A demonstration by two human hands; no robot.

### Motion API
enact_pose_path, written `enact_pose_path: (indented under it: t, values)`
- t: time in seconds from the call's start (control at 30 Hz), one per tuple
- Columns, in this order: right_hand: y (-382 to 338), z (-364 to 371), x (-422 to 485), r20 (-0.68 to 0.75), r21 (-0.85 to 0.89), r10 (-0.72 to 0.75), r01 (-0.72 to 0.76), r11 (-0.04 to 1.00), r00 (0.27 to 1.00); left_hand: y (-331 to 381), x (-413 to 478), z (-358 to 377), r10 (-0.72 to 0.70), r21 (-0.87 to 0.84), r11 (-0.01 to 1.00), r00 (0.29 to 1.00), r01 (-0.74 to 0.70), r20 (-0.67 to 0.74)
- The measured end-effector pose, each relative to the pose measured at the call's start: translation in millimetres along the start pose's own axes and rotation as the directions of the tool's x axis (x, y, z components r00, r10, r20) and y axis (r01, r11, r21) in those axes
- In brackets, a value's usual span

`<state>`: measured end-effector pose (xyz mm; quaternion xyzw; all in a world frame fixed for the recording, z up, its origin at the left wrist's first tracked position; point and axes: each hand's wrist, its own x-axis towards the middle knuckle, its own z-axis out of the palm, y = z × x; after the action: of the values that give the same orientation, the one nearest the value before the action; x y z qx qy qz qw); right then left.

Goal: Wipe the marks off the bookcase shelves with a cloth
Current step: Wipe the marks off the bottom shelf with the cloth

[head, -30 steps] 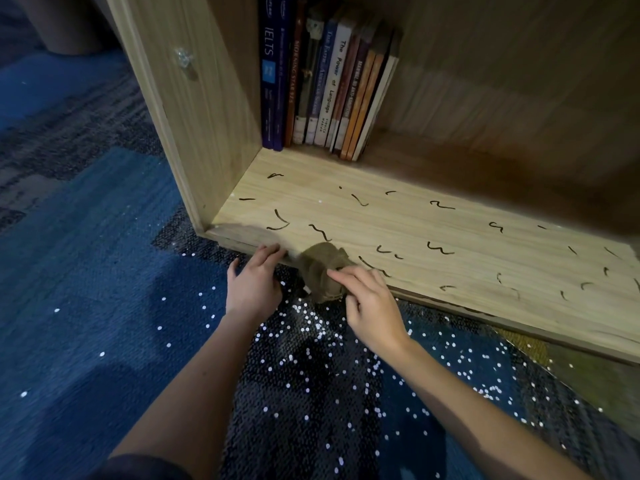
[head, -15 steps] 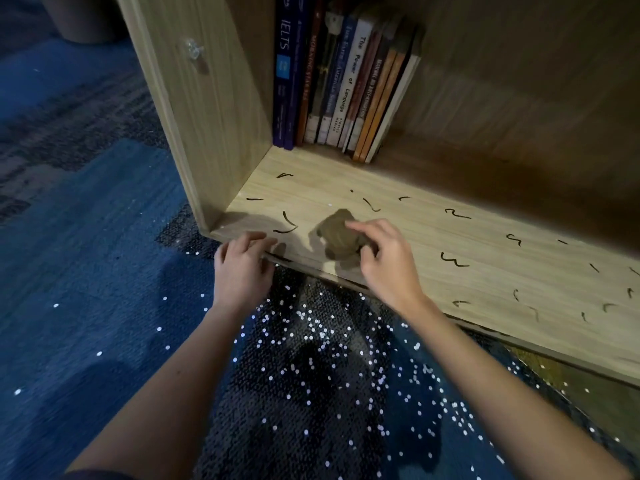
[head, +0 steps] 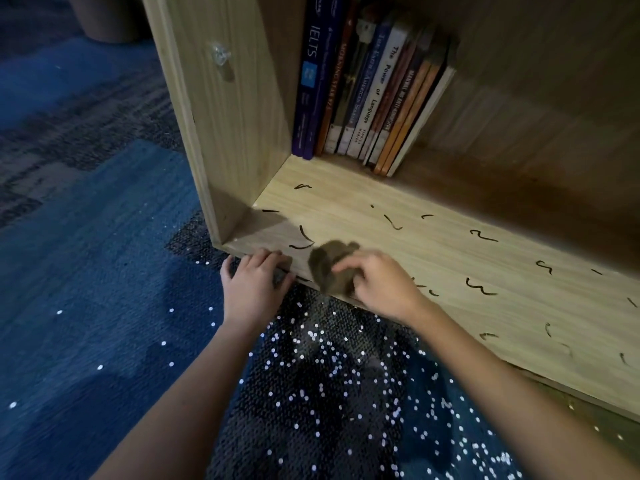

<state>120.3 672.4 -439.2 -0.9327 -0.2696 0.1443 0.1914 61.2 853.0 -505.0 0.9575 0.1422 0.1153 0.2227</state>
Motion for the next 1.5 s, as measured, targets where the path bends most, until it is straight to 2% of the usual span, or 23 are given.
enact_pose_path:
  t: [0.07, 0.1, 0.17, 0.23, 0.33, 0.47, 0.53, 0.63, 0.7, 0.77, 0.8, 0.83, 0.9, 0.97, 1.0, 1.07, 1.13, 1.2, 1.3, 1.37, 1.43, 1.5]
  values:
    - [-3, -5, -32, 0.121, 0.123, 0.003, -0.017, 0.992, 0.993, 1, -2, -2, 0.006, -0.007, 1.0, 1.0, -0.006, 0.001]
    - [-5, -9, -43, 0.13, 0.206, 0.011, -0.038, 0.978, 0.991, 0, -2, -2, 0.009, -0.011, 1.0, 1.0, -0.009, 0.011]
    - [-7, -13, -54, -0.013, 0.358, 0.041, -0.034, 0.933, 0.999, -1, -3, -4, 0.028, -0.032, 0.999, 0.999, -0.027, 0.042]
    - [-6, -11, -54, -0.168, 0.401, 0.063, 0.009, 0.916, 0.984, -2, -4, -8, 0.043, -0.082, 0.996, 0.998, -0.039, 0.048]
    - [-8, 6, -51, -0.129, 0.242, -0.002, 0.033, 0.97, 0.992, -4, -7, -12, 0.057, -0.18, 0.982, 0.998, -0.056, 0.0]
    - [-12, 19, -46, -0.251, 0.067, -0.098, 0.118, 0.991, 0.963, -3, -10, -19, -0.021, -0.255, 0.967, 1.0, 0.016, -0.018]
    - [-15, 18, -36, -0.305, 0.071, -0.128, 0.157, 0.985, 0.944, -2, -6, -23, -0.057, -0.297, 0.954, 0.998, 0.052, -0.009]
    - [-29, 6, -6, -0.364, 0.227, -0.06, 0.151, 0.962, 0.93, 2, 3, -32, -0.081, -0.35, 0.935, 0.995, 0.058, -0.053]
    - [-40, 0, 16, -0.288, 0.374, -0.023, 0.134, 0.918, 0.957, 8, 11, -38, -0.125, -0.416, 0.906, 0.988, 0.077, -0.09]
    - [-50, -5, 31, -0.143, 0.623, -0.001, 0.091, 0.777, 0.99, 14, 17, -42, -0.234, -0.529, 0.838, 0.964, 0.133, -0.129]
    - [-49, -5, 36, -0.118, 0.683, -0.003, 0.084, 0.725, 0.993, 15, 19, -42, -0.304, -0.576, 0.8, 0.941, 0.165, -0.152]
    - [-45, -6, 39, -0.131, 0.672, 0.001, 0.088, 0.735, 0.991, 16, 20, -42, -0.354, -0.599, 0.778, 0.92, 0.189, -0.17]
    - [-30, -4, 43, -0.193, 0.589, 0.047, 0.078, 0.804, 0.98, 17, 22, -38, -0.327, -0.526, 0.827, 0.931, 0.2, -0.16]
    - [-11, -2, 47, -0.232, 0.495, 0.115, 0.015, 0.869, 0.966, 21, 30, -32, -0.208, -0.287, 0.937, 0.978, 0.198, -0.002]
    - [-2, 0, 50, -0.241, 0.43, 0.124, -0.008, 0.903, 0.963, 23, 35, -30, -0.186, -0.145, 0.969, 0.976, 0.201, 0.11]
    - [14, 4, 58, -0.231, 0.259, 0.115, -0.053, 0.965, 0.966, 30, 48, -29, -0.202, 0.097, 0.979, 0.94, 0.182, 0.276]
    - [22, 8, 64, -0.197, 0.165, 0.129, -0.097, 0.982, 0.972, 36, 58, -30, -0.209, 0.245, 0.961, 0.916, 0.127, 0.344]
    - [23, 13, 66, -0.175, 0.111, 0.135, -0.116, 0.987, 0.975, 37, 66, -38, -0.208, 0.272, 0.957, 0.89, 0.1, 0.405]
    - [23, 20, 64, -0.193, 0.071, 0.131, -0.119, 0.99, 0.972, 33, 72, -51, -0.147, 0.194, 0.979, 0.874, 0.062, 0.463]
    - [26, 23, 62, -0.222, 0.021, 0.111, -0.109, 0.994, 0.969, 36, 80, -59, -0.072, 0.135, 0.99, 0.93, 0.024, 0.359]
    - [28, 25, 63, -0.244, -0.027, 0.089, -0.099, 0.995, 0.966, 39, 95, -64, 0.021, 0.163, 0.985, 0.976, -0.057, 0.217]
    - [28, 24, 63, -0.245, -0.044, 0.083, -0.097, 0.994, 0.966, 41, 109, -64, 0.065, 0.293, 0.945, 0.963, -0.143, 0.26]
